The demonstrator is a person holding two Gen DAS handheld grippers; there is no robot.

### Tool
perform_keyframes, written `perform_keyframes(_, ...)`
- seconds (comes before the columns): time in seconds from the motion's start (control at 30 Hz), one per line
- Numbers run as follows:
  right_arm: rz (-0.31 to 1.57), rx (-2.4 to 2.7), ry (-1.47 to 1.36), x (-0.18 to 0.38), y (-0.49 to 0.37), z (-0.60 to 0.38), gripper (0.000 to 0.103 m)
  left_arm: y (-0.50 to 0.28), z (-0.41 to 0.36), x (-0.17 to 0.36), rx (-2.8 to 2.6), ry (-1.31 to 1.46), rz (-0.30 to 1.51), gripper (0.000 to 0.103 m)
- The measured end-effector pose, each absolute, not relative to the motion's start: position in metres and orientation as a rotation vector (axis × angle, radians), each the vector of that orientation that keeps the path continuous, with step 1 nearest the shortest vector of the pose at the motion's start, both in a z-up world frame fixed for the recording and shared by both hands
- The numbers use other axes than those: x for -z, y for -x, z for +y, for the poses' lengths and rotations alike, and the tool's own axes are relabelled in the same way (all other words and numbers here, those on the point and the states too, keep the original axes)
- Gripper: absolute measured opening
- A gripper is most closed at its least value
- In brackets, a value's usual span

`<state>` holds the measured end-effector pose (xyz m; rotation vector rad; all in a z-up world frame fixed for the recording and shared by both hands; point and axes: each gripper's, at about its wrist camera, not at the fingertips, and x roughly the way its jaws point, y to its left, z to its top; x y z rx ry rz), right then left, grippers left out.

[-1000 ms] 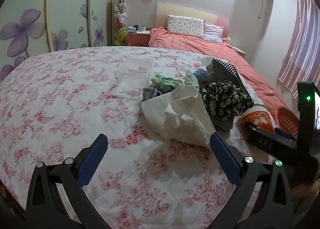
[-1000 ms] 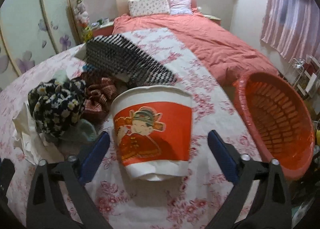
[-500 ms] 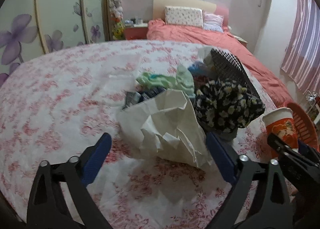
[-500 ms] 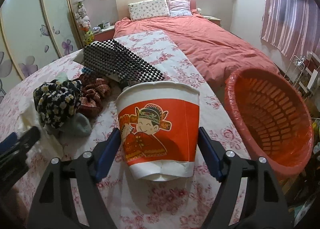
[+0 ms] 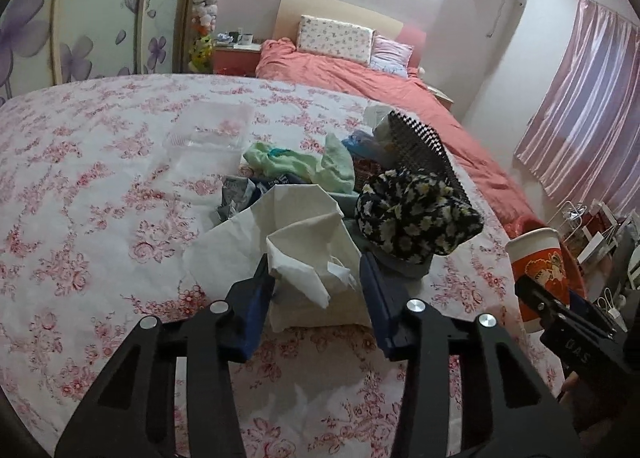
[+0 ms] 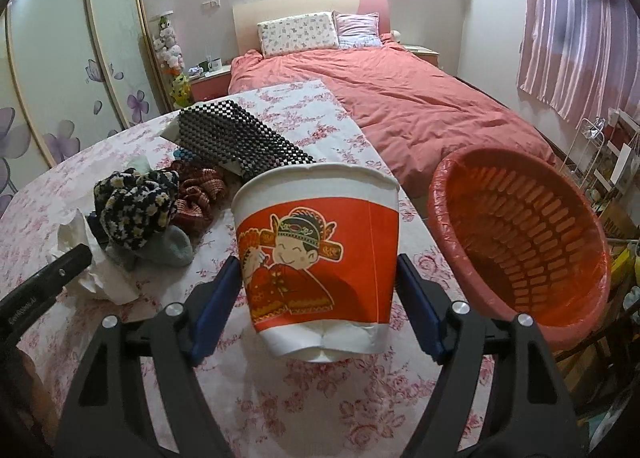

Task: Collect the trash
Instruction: 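Carry the red cup and white tissue into the orange basket and release both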

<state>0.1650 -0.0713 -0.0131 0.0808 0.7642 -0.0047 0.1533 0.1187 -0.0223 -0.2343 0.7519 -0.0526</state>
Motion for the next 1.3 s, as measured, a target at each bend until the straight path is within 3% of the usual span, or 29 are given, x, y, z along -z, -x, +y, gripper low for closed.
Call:
perform_keyframes(0.23, 0.737, 0.003, -0.075, 0.005, -0.154, -0.074, 0.075, -0.144, 0.118, 0.018, 0.064, 0.230, 0.757, 0.042)
perform_keyframes(0.6, 0.608, 0.044, -0.116, -0.035, -0.127, -0.112, 0.075, -0.128, 0.089, -0.035, 0.181, 0.196, 0.670, 0.042)
perform_keyframes(0.9, 0.513, 0.158, -0.174, -0.060, -0.108, -0.180, 0.075, -0.147, 0.007, -0.059, 0.388, 0.114, 0.627, 0.043)
perform_keyframes(1.3, 0.488, 0.305, -0.257, -0.049, -0.118, -0.279, 0.075, -0.175, -0.101, -0.041, 0.628, -0.006, 0.640, 0.043)
